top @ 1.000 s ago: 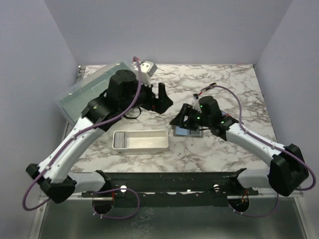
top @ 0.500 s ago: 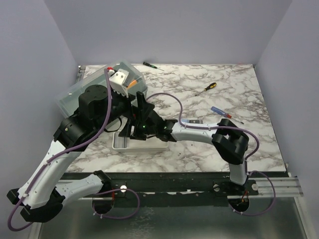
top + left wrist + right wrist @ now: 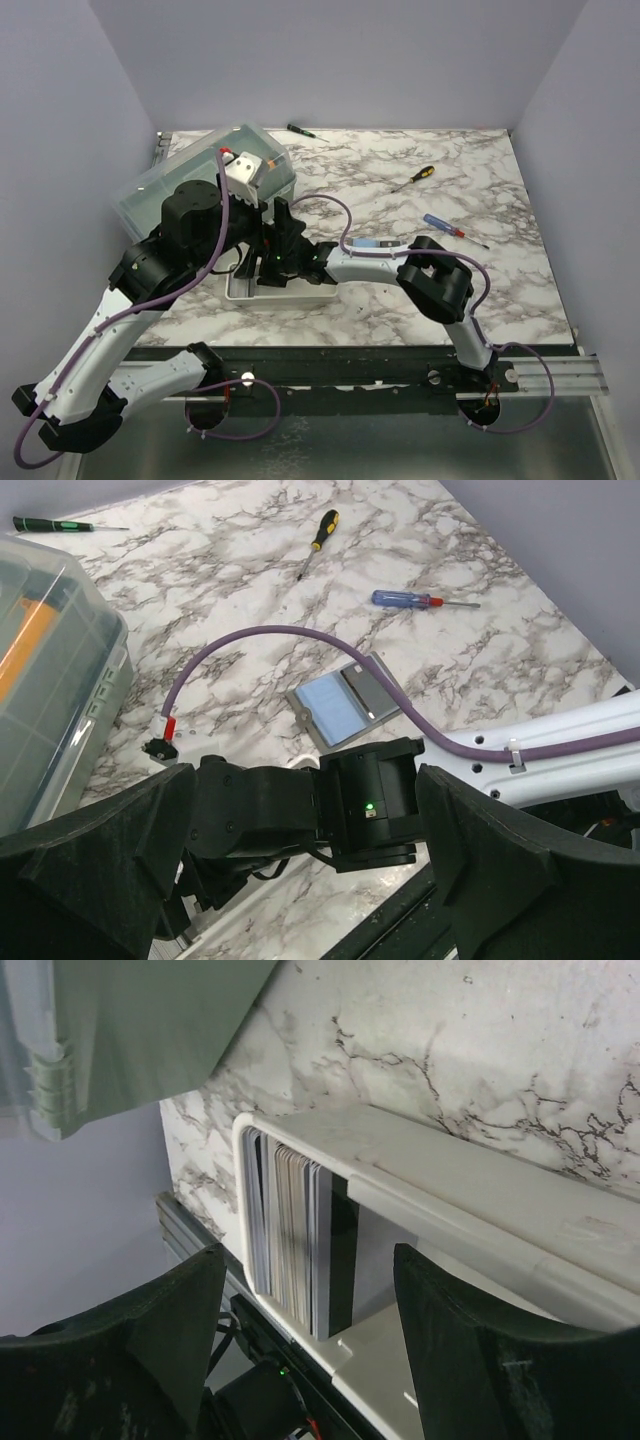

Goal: Put the credit cards into the card holder
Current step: Pick up the credit card from the storage box, then insert the credit card into the card holder.

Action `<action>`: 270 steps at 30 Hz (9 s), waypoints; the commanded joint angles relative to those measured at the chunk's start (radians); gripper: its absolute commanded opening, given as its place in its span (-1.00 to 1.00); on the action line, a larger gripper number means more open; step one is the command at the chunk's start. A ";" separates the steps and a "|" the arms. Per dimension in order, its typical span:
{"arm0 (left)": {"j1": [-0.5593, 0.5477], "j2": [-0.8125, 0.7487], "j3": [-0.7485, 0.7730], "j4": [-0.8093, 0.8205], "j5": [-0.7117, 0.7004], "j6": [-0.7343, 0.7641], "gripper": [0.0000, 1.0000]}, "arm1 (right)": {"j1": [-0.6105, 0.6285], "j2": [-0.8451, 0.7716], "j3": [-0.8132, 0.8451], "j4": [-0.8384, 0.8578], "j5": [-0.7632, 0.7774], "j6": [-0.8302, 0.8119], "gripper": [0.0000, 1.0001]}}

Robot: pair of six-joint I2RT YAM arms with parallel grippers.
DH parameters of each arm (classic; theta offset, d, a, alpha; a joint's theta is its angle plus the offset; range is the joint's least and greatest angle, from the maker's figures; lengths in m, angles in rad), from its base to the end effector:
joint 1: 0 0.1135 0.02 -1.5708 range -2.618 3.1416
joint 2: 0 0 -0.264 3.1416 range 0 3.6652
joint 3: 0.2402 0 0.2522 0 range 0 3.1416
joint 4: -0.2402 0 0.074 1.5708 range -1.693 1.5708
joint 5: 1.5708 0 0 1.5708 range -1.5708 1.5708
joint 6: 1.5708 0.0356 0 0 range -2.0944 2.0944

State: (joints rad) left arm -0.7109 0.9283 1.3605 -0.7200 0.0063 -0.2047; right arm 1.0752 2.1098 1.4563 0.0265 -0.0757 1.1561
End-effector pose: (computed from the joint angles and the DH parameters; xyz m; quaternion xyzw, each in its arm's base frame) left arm 0.1243 -0.1073 0.4508 0.2025 0.7752 -0.2667 0.5357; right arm 0.2236 0.4193 0.1745 0.0188 0.8900 0.4228 0.1694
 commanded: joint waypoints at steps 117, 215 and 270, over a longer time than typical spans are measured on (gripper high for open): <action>0.055 1.041 0.004 0.357 0.315 -0.268 0.11 | -1.069 -0.327 -0.760 0.120 -0.926 -0.726 -0.99; 0.066 0.992 0.096 0.316 0.473 -0.344 -0.08 | -0.767 -0.375 -0.707 0.100 -0.407 -0.527 -0.93; 0.010 1.050 0.022 0.436 0.384 -0.368 -0.35 | -0.768 -0.363 -0.729 0.087 -0.371 -0.507 -0.97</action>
State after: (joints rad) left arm -0.6777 2.0209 1.3960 -0.3279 0.3820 -0.5644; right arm 0.3019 1.7317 0.7448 0.1646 -0.5007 0.6651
